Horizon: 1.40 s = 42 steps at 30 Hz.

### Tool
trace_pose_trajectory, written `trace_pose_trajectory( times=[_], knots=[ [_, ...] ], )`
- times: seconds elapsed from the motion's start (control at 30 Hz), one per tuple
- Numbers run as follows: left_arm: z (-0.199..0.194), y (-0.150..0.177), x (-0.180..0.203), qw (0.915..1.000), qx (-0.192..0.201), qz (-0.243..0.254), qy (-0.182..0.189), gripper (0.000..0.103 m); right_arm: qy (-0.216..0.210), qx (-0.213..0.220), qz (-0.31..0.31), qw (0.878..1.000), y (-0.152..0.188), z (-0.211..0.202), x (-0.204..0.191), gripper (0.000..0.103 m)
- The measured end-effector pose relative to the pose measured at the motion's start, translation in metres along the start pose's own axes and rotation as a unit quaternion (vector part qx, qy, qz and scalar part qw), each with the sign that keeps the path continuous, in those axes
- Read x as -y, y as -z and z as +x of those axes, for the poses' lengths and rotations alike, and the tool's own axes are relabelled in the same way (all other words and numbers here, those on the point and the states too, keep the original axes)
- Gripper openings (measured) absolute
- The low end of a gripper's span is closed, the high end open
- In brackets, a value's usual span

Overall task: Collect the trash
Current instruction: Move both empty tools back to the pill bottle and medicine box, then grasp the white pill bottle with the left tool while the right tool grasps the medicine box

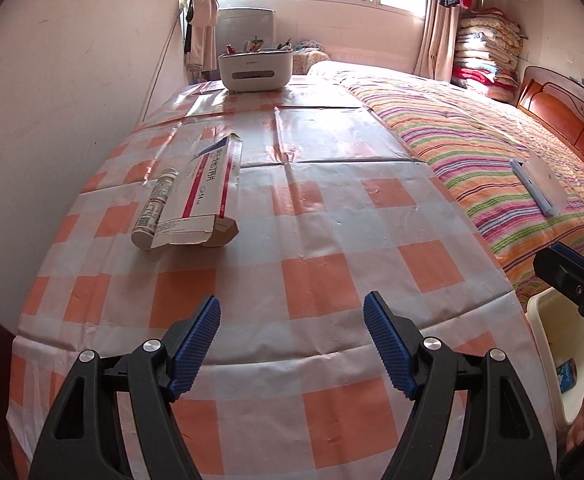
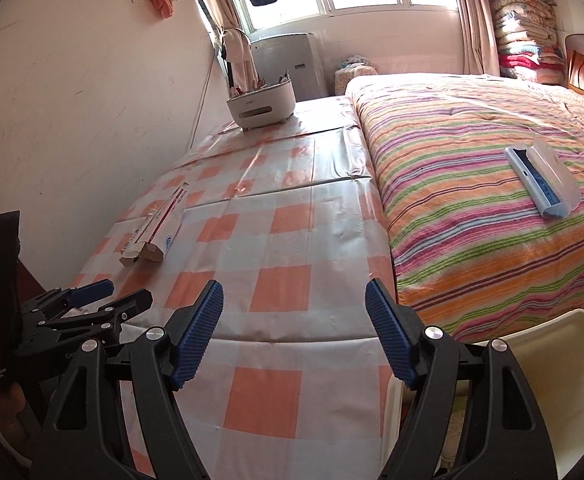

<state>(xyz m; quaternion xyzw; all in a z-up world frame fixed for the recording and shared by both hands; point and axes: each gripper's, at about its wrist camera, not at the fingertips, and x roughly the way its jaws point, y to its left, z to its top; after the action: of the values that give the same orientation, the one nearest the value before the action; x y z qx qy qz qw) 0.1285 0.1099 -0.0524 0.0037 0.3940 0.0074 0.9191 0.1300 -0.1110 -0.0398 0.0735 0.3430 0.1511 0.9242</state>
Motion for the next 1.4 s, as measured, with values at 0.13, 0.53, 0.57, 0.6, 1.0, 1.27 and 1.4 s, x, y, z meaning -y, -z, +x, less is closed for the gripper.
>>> trace_pose_trajectory(
  times=[0.13,0.53,0.57,0.6,1.0,1.27,1.4],
  knots=[
    [0.005,-0.002,-0.039,0.9992,-0.001,-0.034,-0.022,0.072,-0.006,-0.018,-0.011,1.000,-0.005,0.025,-0.019,0.073],
    [0.017,-0.013,-0.132,0.9875,-0.005,-0.136,-0.081,0.072,-0.050,-0.062,-0.059,0.995,-0.029,0.092,-0.093,0.073],
    [0.019,-0.014,-0.137,0.9866,-0.006,-0.139,-0.084,0.072,-0.056,-0.066,-0.059,0.995,-0.031,0.099,-0.098,0.073],
    [0.020,-0.015,-0.140,0.9861,-0.008,-0.142,-0.087,0.072,-0.060,-0.070,-0.058,0.994,-0.034,0.106,-0.104,0.073],
    [0.032,-0.026,-0.171,0.9796,-0.018,-0.181,-0.087,0.072,-0.071,-0.116,-0.070,0.988,-0.061,0.193,-0.163,0.073],
    [0.040,-0.035,-0.189,0.9748,-0.021,-0.207,-0.080,0.072,-0.082,-0.143,-0.071,0.984,-0.070,0.229,-0.181,0.073],
    [0.048,-0.038,-0.199,0.9703,-0.024,-0.230,-0.073,0.072,-0.097,-0.158,-0.072,0.980,-0.070,0.238,-0.188,0.071]
  ],
)
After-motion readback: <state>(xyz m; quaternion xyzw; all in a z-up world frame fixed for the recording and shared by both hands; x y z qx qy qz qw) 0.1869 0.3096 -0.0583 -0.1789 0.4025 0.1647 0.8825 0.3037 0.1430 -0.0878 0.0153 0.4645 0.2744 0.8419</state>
